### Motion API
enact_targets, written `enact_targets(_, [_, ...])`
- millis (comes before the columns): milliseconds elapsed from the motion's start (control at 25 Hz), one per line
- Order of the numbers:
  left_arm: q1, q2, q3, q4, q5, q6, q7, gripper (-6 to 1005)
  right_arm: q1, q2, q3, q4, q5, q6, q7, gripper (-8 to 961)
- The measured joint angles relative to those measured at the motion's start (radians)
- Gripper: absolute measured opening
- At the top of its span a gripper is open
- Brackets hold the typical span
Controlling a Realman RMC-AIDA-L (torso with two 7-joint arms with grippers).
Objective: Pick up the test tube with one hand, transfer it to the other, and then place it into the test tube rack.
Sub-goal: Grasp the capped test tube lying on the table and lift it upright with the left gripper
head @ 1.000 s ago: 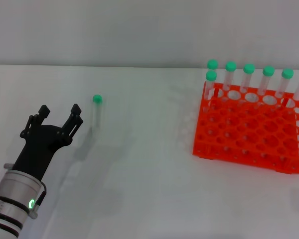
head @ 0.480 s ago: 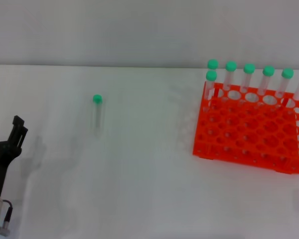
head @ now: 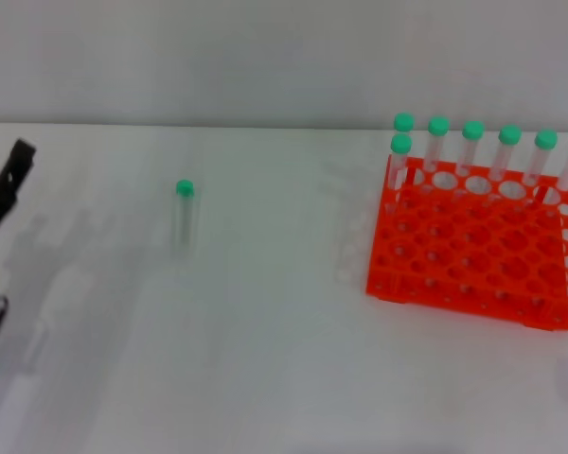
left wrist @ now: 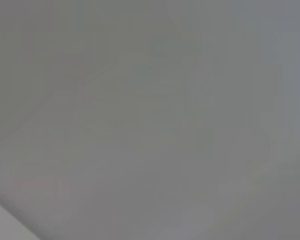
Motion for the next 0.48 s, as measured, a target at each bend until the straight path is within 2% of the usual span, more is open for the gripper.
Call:
enact_targets(160, [-0.111, 0.019, 0.033, -0.254, 0.159, -0.005, -0.345, 863, 0.005, 0.0, 0.0, 0.0, 0.0, 0.003, 0.0, 841])
enact_targets(240, [-0.163, 0.033, 0.121, -0.378, 0.227, -0.005, -0.541, 863, 0.006, 0.0, 0.0, -0.004, 0.0, 0.003, 0.0, 842])
enact_targets(280, [-0.19, 0.043, 0.177, -0.436, 0.262, -0.001, -0.642, 863, 0.007, 0.0, 0.0, -0.007, 0.0, 0.003, 0.0, 842])
enact_targets(360, [-0.237, 0.063, 0.231, -0.52, 0.358, 0.019, -0.782, 863, 0.008, 0.0, 0.0, -0.011, 0.0, 0.004, 0.0, 842])
enact_targets(480, [-0.321, 0.094, 0.233, -0.625, 0.576, 0.06, -0.947, 864, 0.008, 0.0, 0.0, -0.012, 0.0, 0.003, 0.0, 842])
